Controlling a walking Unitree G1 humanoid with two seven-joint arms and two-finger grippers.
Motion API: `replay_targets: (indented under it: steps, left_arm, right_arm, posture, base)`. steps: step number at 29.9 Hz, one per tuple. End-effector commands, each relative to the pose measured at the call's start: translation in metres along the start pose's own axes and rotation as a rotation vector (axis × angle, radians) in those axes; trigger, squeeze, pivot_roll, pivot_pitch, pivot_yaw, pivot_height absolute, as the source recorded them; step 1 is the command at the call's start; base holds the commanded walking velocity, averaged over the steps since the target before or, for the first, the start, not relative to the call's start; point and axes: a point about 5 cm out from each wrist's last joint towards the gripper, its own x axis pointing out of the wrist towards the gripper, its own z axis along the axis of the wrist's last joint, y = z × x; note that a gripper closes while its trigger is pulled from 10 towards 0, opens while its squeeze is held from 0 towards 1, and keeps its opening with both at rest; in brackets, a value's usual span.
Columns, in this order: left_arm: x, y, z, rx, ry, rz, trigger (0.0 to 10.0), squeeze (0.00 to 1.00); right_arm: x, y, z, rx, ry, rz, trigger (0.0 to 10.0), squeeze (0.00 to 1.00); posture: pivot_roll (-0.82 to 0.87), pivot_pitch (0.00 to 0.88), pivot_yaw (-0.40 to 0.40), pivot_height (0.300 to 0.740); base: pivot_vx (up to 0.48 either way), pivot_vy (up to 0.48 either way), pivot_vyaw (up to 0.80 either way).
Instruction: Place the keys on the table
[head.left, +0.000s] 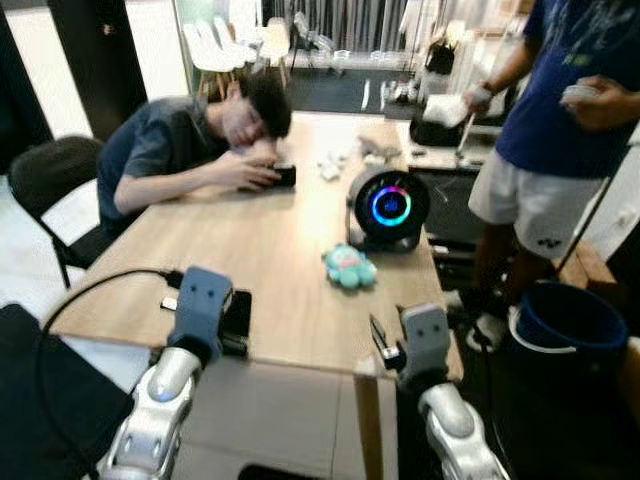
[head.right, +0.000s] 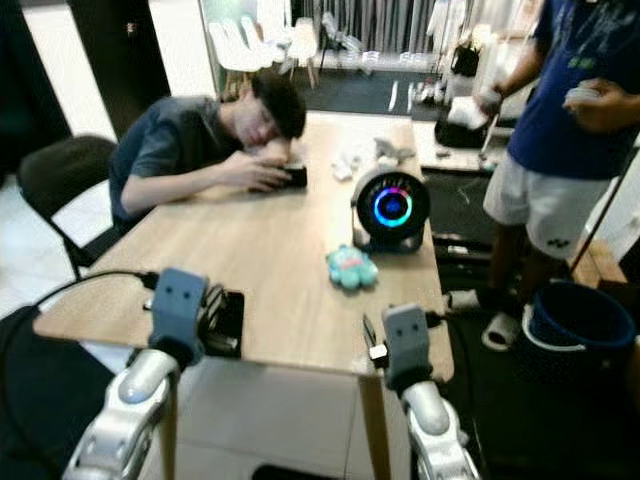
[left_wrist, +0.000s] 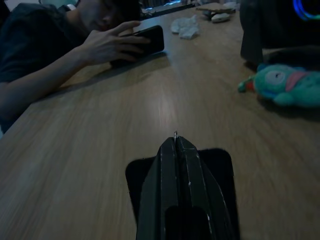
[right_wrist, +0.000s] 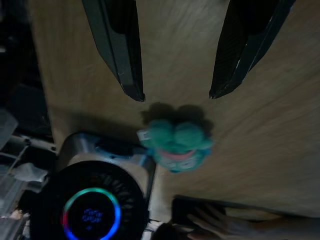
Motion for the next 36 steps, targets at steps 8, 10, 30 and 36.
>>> replay_targets:
  steps: [8,10,30,36]
  left_arm:
    - [-0.0013,-0.0019,0.0004,0.003,-0.013,-0.006,10.0,0.0]
    - [-0.0012,-0.0023,0.0006,0.002,-0.015,-0.007,10.0,0.0]
    - [0.0002,-0.0022,-0.0017,-0.009,0.006,0.003,10.0,0.0]
    - [0.0,-0.0021,-0.0015,-0.01,0.0,-0.004,10.0,0.0]
  right_arm:
    - [-0.0017,0.0023,-0.003,0.012,0.013,0.002,10.0,0.0]
    - [-0.0016,0.0023,-0.0029,0.012,0.013,0.003,10.0,0.0]
    - [-0.0008,0.0018,-0.0026,0.007,0.012,0.005,10.0,0.0]
    - [-0.0007,0.0017,-0.0026,0.004,0.012,0.006,10.0,0.0]
  posture:
    - [0.1,0.085,0.001,0.74]
    - [0.1,0.085,0.001,0.74]
    - [0.1,0.08,-0.001,0.74]
    - [0.09,0.077,-0.001,0.74]
  base:
    - [0.155,0.0,0.0]
    - [0.48,0.0,0.0]
    - [0.373,0.0,0.0]
    - [0.0,0.0,0.0]
